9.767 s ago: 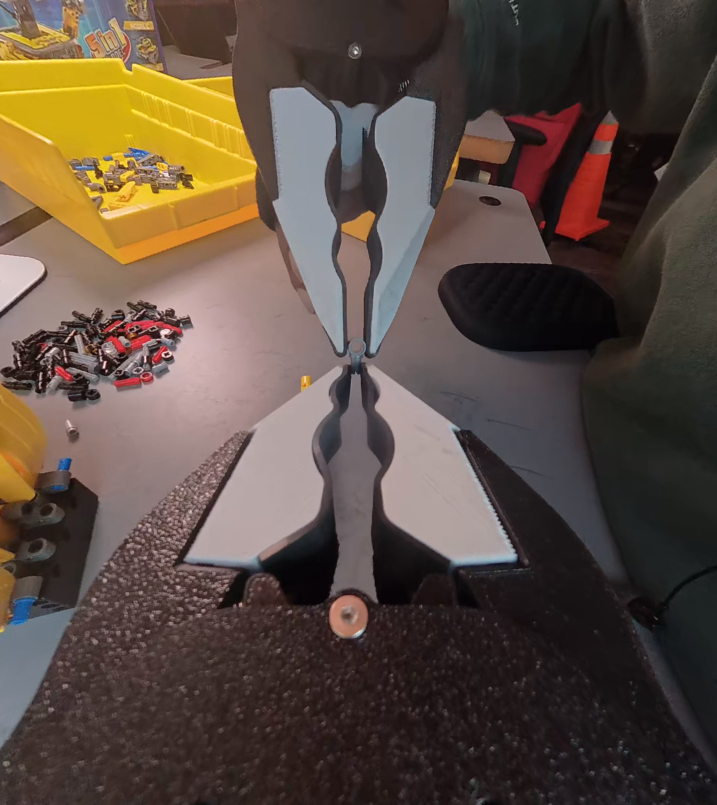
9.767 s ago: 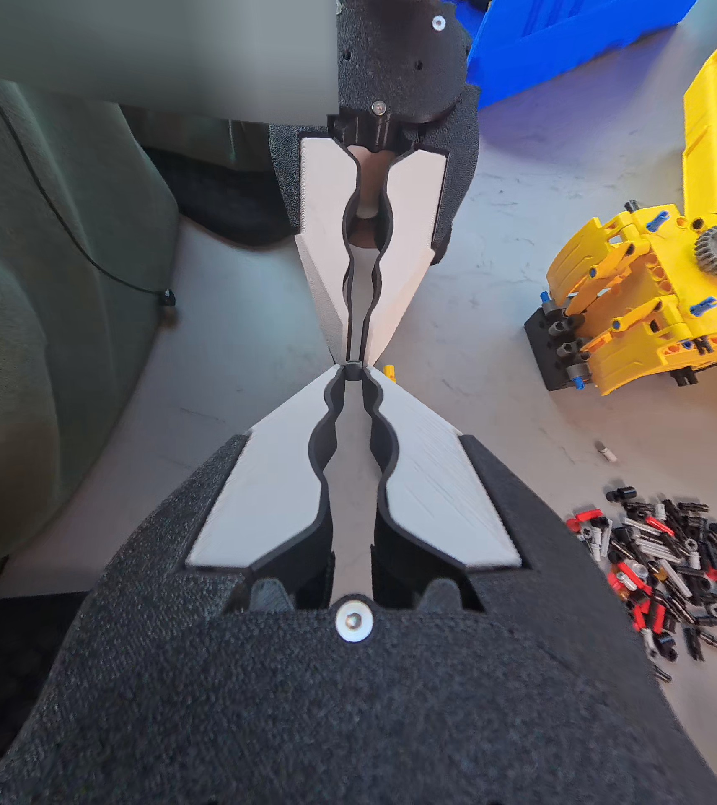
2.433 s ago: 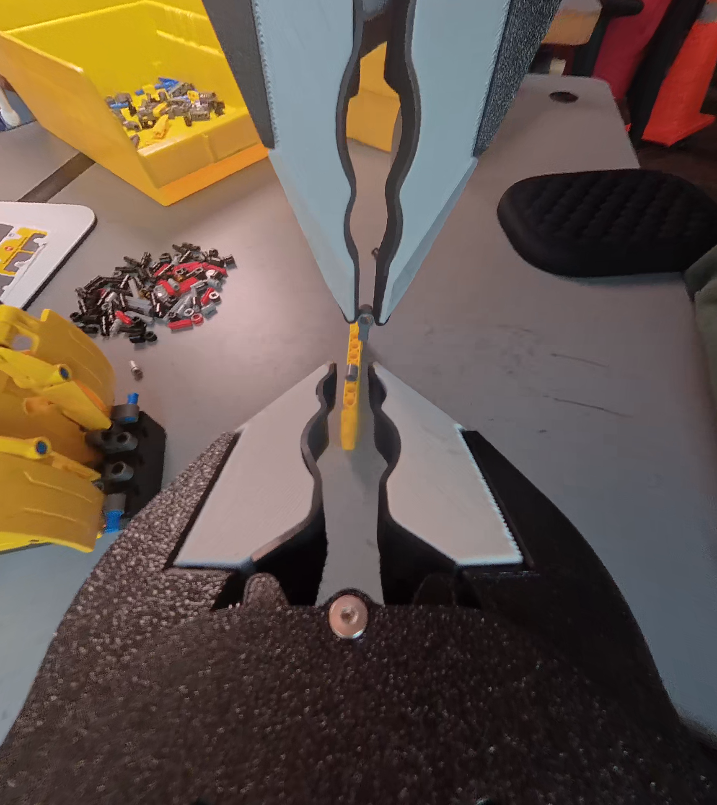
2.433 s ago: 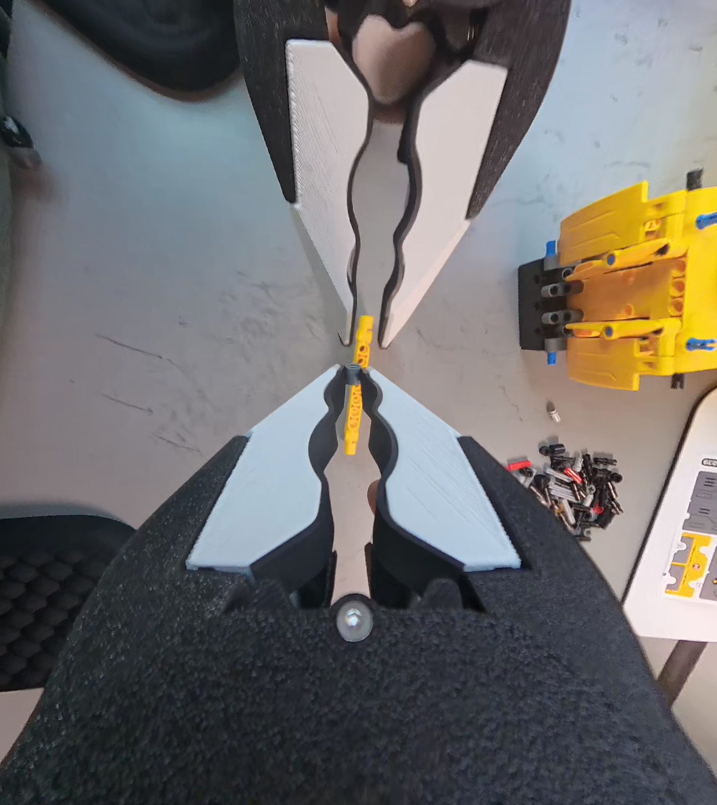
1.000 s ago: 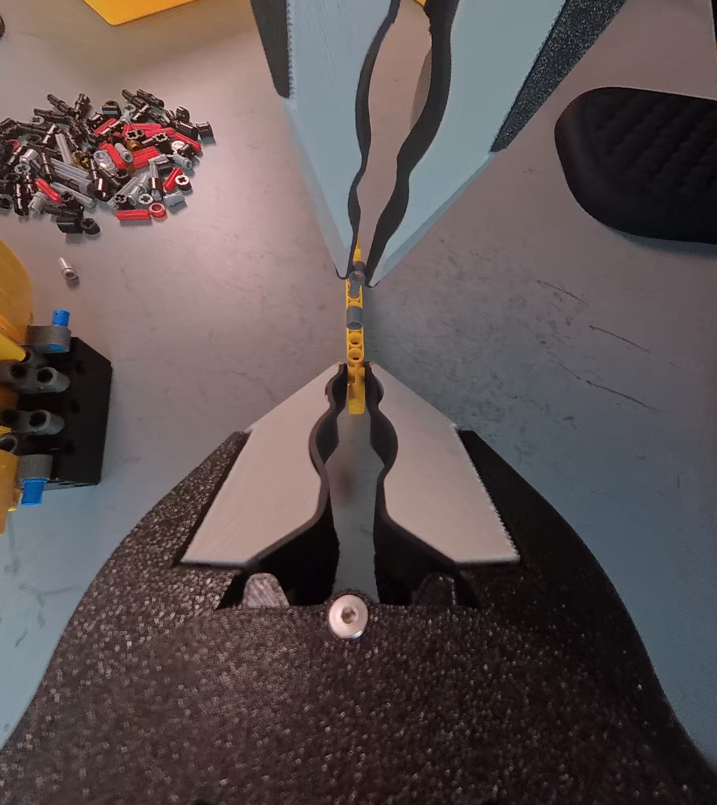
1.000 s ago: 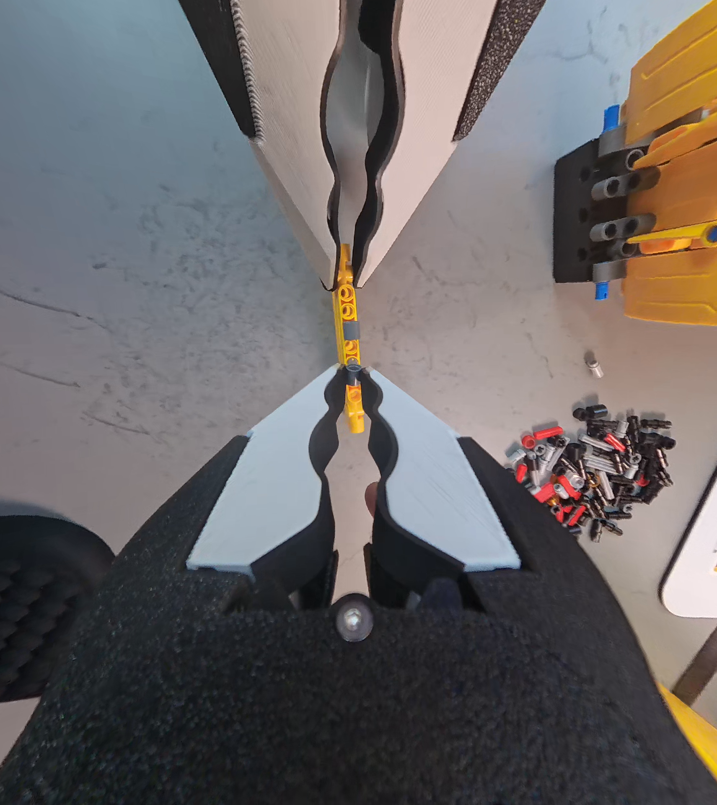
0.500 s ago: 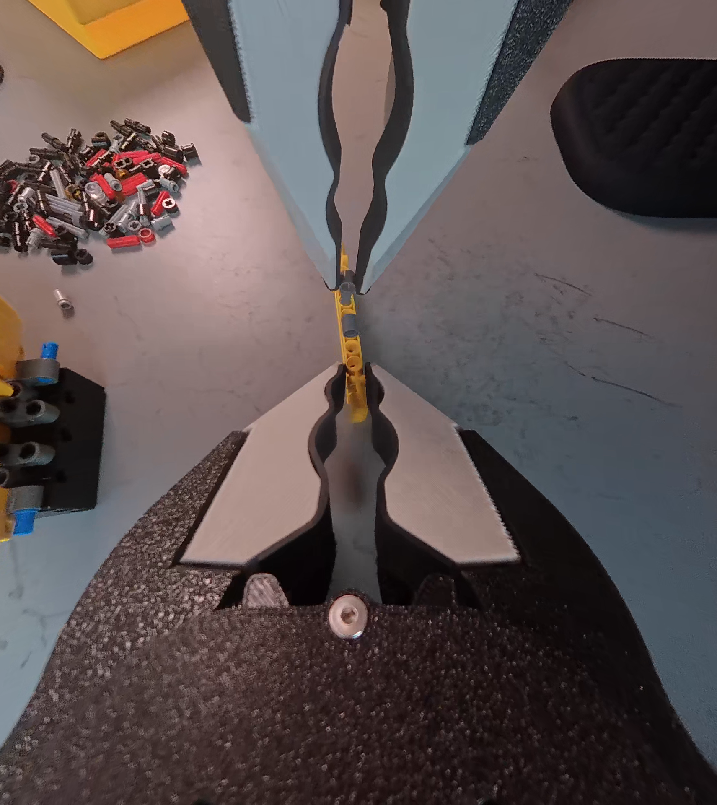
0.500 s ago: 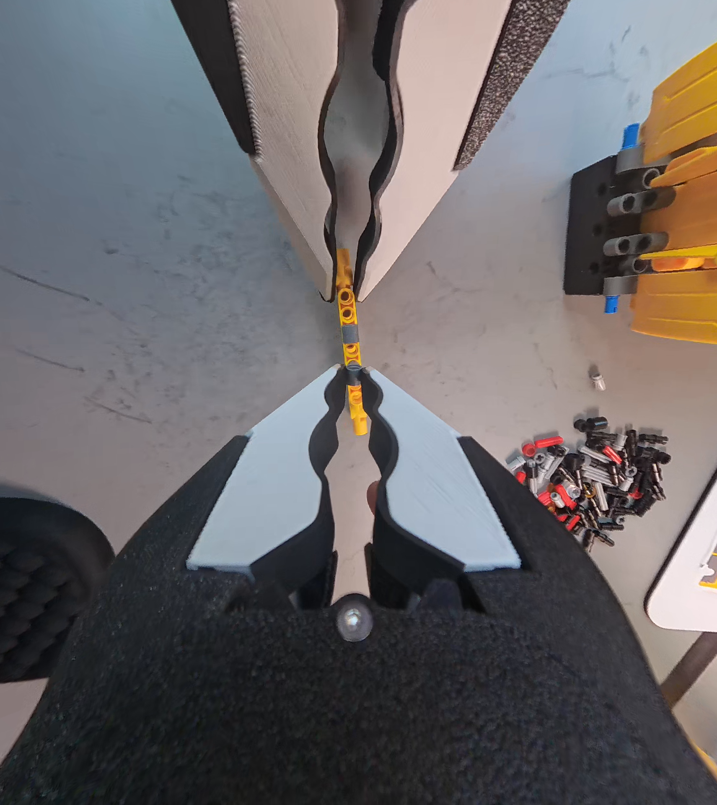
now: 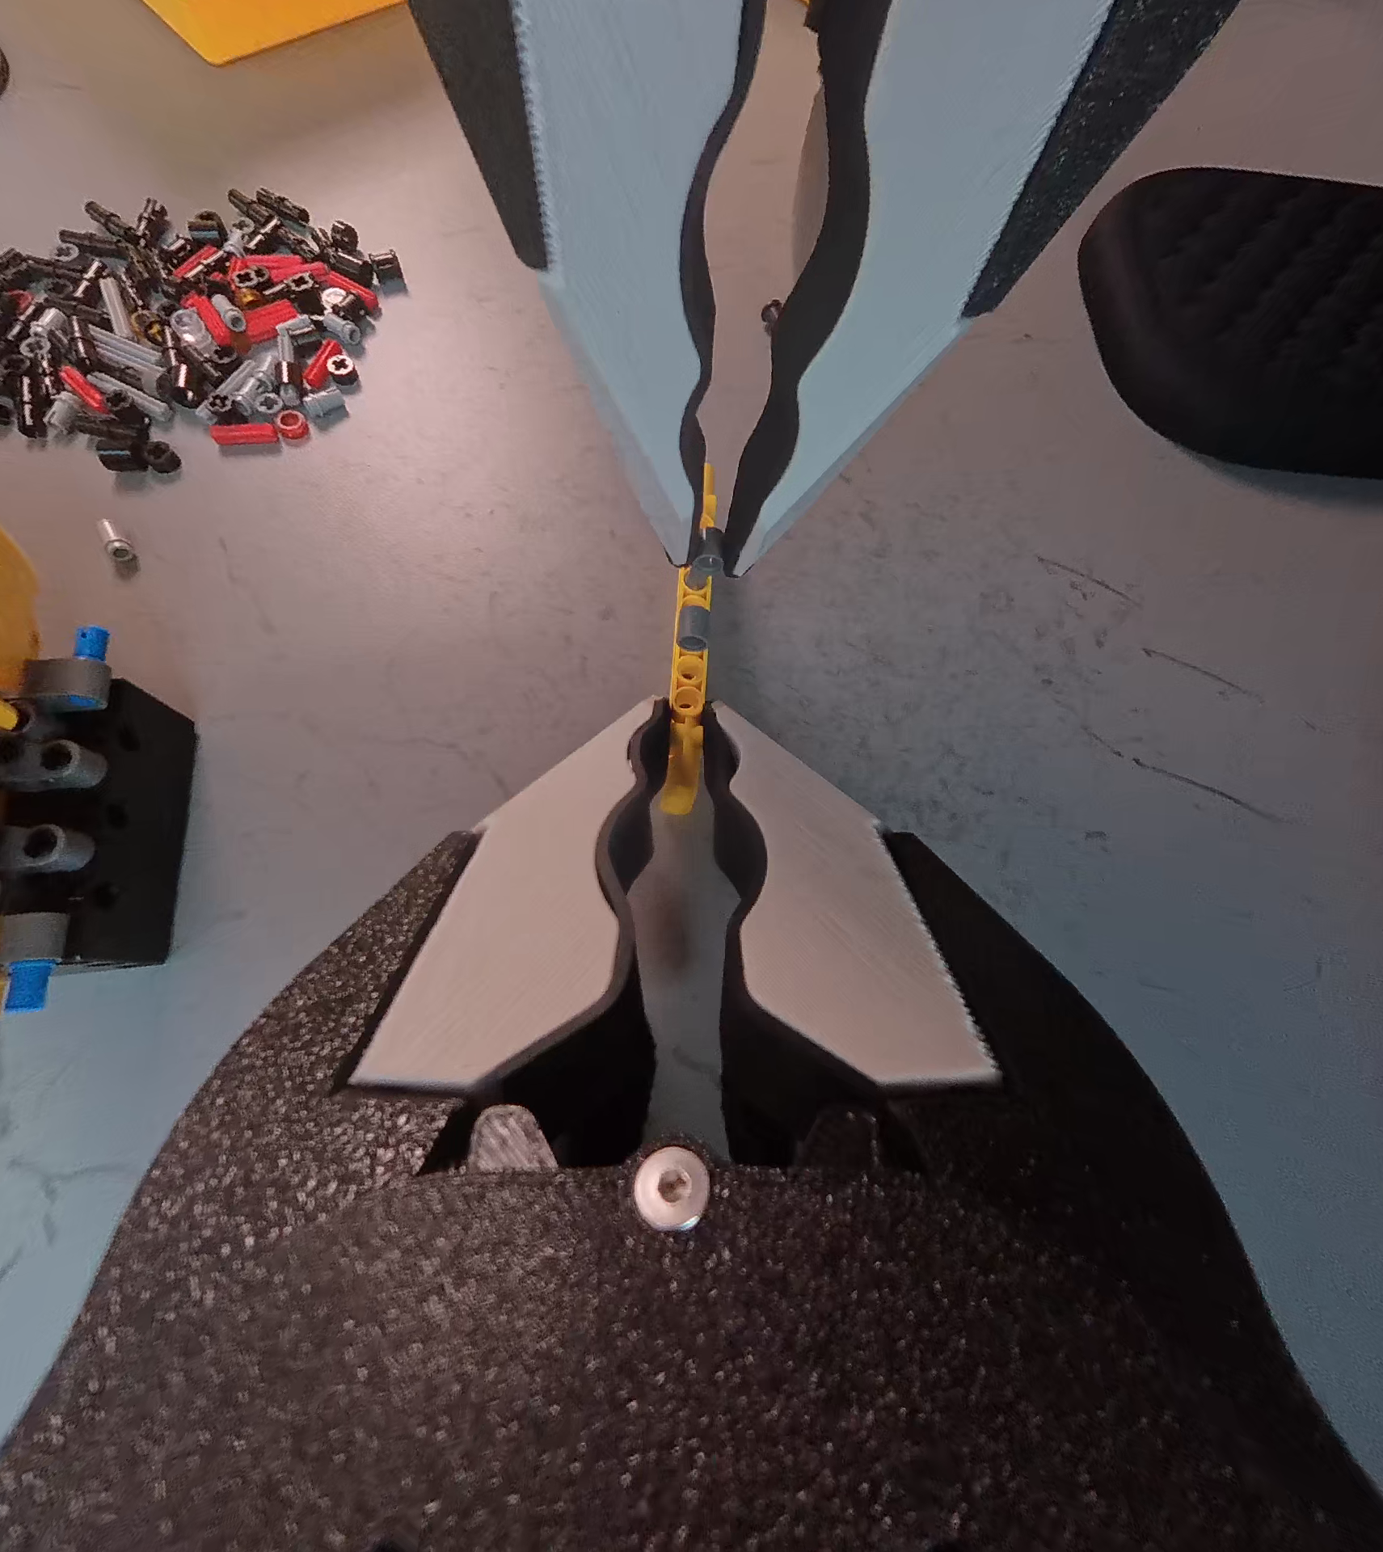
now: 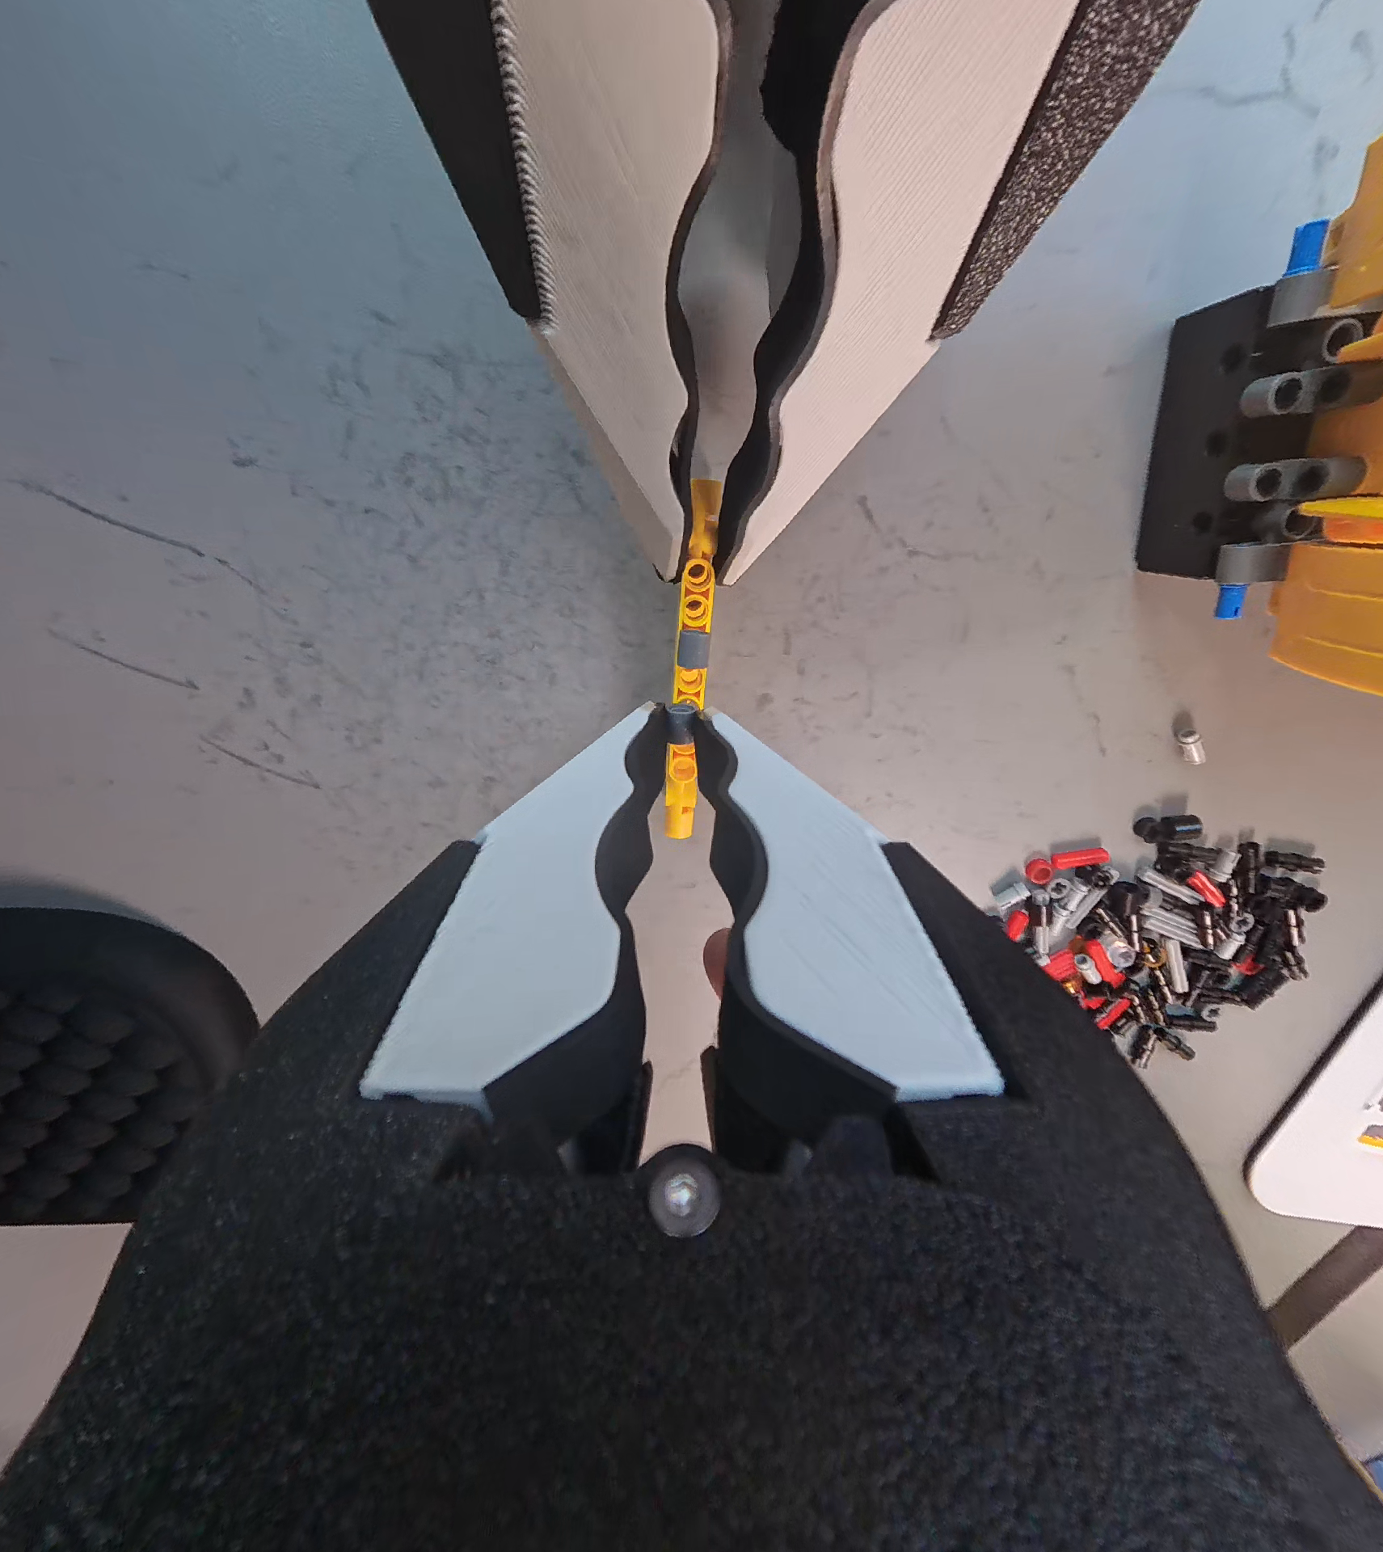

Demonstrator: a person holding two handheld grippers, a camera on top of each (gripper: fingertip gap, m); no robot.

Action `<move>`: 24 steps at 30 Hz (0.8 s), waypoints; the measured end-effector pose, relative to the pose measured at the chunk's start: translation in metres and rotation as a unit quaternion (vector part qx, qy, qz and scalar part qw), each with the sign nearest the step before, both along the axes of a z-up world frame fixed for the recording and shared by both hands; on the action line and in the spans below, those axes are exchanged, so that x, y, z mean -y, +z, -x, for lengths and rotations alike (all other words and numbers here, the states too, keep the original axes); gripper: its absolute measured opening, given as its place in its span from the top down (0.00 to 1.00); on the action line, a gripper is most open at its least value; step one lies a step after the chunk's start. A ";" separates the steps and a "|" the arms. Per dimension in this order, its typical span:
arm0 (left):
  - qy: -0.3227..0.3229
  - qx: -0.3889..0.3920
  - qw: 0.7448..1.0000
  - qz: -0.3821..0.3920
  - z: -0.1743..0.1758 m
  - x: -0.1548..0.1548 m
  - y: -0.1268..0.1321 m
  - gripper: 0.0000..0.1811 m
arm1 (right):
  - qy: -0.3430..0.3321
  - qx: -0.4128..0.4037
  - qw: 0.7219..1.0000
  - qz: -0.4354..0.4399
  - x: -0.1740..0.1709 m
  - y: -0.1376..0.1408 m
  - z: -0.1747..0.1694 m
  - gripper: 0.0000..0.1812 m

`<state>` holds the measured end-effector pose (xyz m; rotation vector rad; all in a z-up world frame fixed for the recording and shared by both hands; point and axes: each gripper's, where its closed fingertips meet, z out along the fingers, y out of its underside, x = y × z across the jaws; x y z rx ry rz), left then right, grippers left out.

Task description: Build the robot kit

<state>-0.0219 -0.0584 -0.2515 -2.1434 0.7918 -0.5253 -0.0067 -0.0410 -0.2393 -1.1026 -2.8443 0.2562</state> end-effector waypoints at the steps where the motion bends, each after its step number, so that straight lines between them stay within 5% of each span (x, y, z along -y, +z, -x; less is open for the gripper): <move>1: -0.001 0.000 1.000 0.000 0.000 0.000 0.000 0.96 | 0.000 -0.001 1.000 -0.003 0.000 0.000 0.001 0.97; 24: -0.013 -0.012 1.000 -0.013 -0.002 0.001 0.000 0.96 | -0.098 0.031 0.981 0.164 0.002 -0.003 -0.003 0.97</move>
